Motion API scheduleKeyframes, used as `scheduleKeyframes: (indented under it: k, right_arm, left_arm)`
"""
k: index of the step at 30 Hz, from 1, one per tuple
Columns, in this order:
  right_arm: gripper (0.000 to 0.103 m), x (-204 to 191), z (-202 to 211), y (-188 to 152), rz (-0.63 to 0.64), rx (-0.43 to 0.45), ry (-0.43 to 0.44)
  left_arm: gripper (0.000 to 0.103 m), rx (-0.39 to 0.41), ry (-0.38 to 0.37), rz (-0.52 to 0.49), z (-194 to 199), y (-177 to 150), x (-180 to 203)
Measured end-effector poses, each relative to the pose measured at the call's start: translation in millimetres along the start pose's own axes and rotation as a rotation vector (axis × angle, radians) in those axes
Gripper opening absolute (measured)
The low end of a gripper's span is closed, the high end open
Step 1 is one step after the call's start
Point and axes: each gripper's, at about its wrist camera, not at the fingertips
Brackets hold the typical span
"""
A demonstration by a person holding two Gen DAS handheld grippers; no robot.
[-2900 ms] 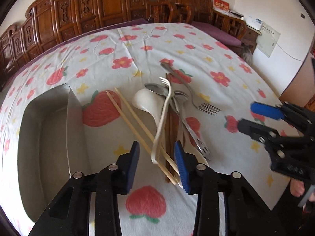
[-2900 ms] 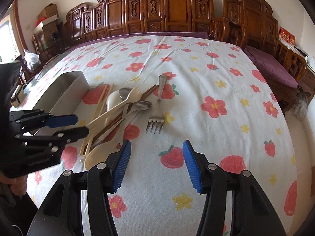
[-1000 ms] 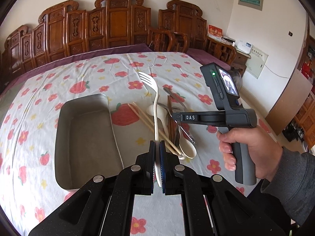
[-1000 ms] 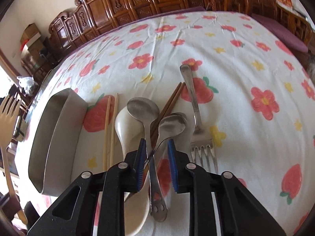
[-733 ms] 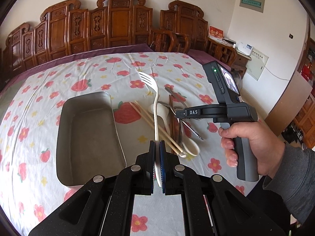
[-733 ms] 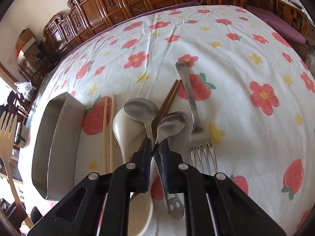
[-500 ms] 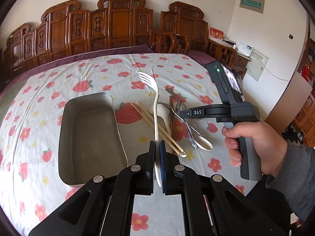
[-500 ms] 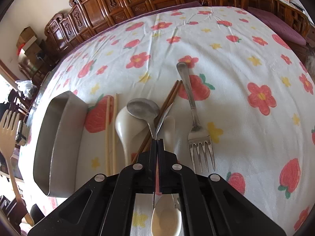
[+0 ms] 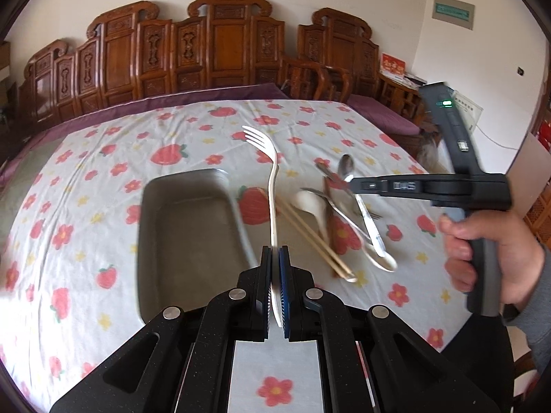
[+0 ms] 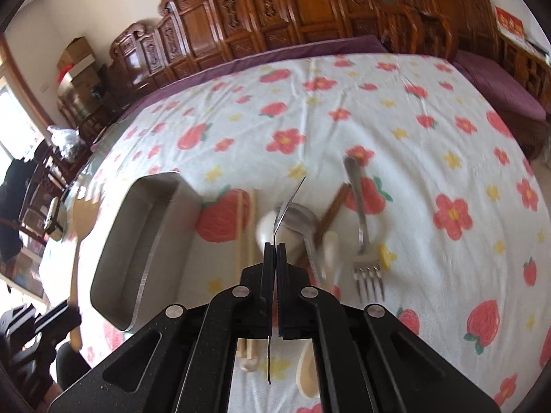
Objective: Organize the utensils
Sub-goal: 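Lower the fork into the silver tray and open the left tool while the right tool holds the spoon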
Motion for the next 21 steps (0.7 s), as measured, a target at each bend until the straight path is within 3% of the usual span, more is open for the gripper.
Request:
scheduleKeyframes:
  k: [12, 21]
  right_arm:
    - [0.002, -66, 19, 8, 0.082, 0.035, 0.096]
    - [0.002, -105, 16, 12, 0.092, 0.037, 0.151]
  left_arm:
    - [0.004, -0.034, 0.066, 0.075, -7, -2, -53]
    - [0.004, -0.075, 0.099, 0.094, -24, -5, -70]
Point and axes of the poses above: each gripper's, at about its wrist camera, not at the fingertips, and z roughly against the way its jaws point, x to its right, y to its top, and after that the axes turned 9 degrees about -y, right-handed
